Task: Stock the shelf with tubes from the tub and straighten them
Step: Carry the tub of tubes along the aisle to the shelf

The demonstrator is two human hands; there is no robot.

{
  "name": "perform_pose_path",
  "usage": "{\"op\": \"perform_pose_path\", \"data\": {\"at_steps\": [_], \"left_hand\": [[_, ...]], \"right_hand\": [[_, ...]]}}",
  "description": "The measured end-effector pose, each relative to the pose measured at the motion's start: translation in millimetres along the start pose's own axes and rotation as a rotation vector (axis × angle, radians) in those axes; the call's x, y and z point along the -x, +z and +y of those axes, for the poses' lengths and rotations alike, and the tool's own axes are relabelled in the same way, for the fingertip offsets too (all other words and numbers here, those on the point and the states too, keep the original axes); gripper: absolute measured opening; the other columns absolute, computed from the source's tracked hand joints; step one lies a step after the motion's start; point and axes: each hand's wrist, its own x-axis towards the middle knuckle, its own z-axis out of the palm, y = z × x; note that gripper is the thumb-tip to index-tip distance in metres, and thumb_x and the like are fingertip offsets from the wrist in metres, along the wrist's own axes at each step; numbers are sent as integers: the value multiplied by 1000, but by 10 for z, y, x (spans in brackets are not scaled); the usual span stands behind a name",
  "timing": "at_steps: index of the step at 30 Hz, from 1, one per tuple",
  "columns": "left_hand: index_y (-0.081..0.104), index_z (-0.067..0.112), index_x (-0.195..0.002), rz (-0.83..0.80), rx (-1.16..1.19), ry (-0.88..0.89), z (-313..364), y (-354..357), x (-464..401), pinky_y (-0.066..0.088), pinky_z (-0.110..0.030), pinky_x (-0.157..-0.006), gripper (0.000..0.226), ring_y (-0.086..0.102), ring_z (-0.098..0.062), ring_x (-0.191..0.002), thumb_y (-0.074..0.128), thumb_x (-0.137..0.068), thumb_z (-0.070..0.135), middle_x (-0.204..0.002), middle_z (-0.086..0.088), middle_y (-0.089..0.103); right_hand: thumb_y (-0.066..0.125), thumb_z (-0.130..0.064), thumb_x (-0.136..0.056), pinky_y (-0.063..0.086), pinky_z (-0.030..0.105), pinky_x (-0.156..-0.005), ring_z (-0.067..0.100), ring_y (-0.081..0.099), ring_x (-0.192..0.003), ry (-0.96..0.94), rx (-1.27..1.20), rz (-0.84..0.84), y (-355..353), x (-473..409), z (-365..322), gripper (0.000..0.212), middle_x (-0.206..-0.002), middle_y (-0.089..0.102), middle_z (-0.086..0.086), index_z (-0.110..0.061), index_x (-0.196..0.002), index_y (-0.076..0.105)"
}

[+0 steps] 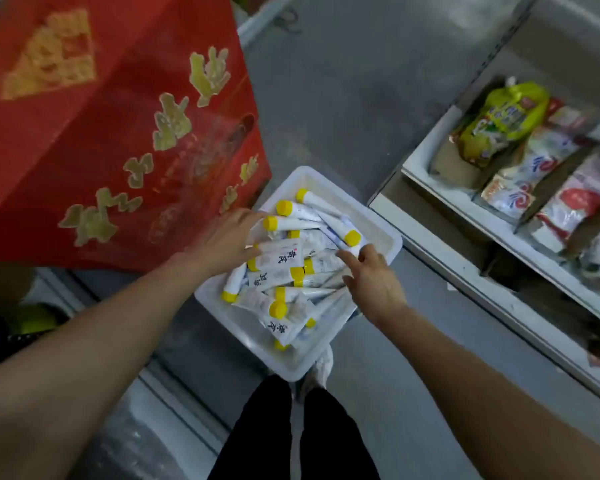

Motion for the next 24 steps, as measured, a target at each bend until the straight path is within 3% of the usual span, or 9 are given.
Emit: {"op": "perform_pose_path", "data": {"at_steps": [4,7,9,13,17,21,24], "left_hand": [[35,15,-145,-55,-52,-123,-249,323,-250,41,-43,-91,70,48,-38,-117,64,-87,39,-134,-19,48],[34,10,-146,-104,-45,-168,-456,548,-483,42,-45,-89,72,50,-43,-113,58,-85,39,-130,-26,49],[28,11,-149,-135,-25,-187,-584,696,-631,42,-47,-94,72,47,-43,-120,63,-88,28,-137,-25,44],[21,24,-150,-140,61,-212,-746,852,-806,44,-47,-90,73,48,-42,-118,62,-90,24,-136,-22,44],[20,36,-149,-174,37,-190,-688,784,-782,43,-42,-84,71,51,-42,-104,58,-91,20,-122,-22,44],[19,35,-151,-203,27,-112,-435,644,-583,38,-34,-82,79,49,-37,-110,55,-89,3,-122,-21,44],[20,41,-149,-239,47,-27,-75,570,-421,42,-36,-88,83,50,-35,-112,58,-86,2,-124,-19,46]], "right_hand": [[53,-22,-95,46,41,-85,34,39,-115,366,-32,-39,474,38,177,45,-128,37,14,-27,-139,45],[56,-27,-94,42,42,-96,37,35,-123,532,-114,-20,783,11,298,44,-138,31,15,-27,-137,47],[59,-26,-93,39,41,-100,40,40,-120,595,-238,0,974,-19,320,44,-139,30,17,-26,-136,49],[59,-18,-92,44,35,-92,36,53,-103,706,-521,18,1217,-115,269,46,-127,39,17,-24,-136,46],[57,-7,-91,45,35,-89,39,55,-101,796,-582,21,1239,-92,288,51,-127,38,19,-21,-138,42],[57,-4,-90,46,36,-90,37,56,-102,841,-607,32,1151,198,345,59,-124,41,18,-25,-141,39],[58,-5,-89,47,37,-90,36,56,-99,901,-616,44,1021,620,404,60,-120,43,17,-29,-141,39]]}}
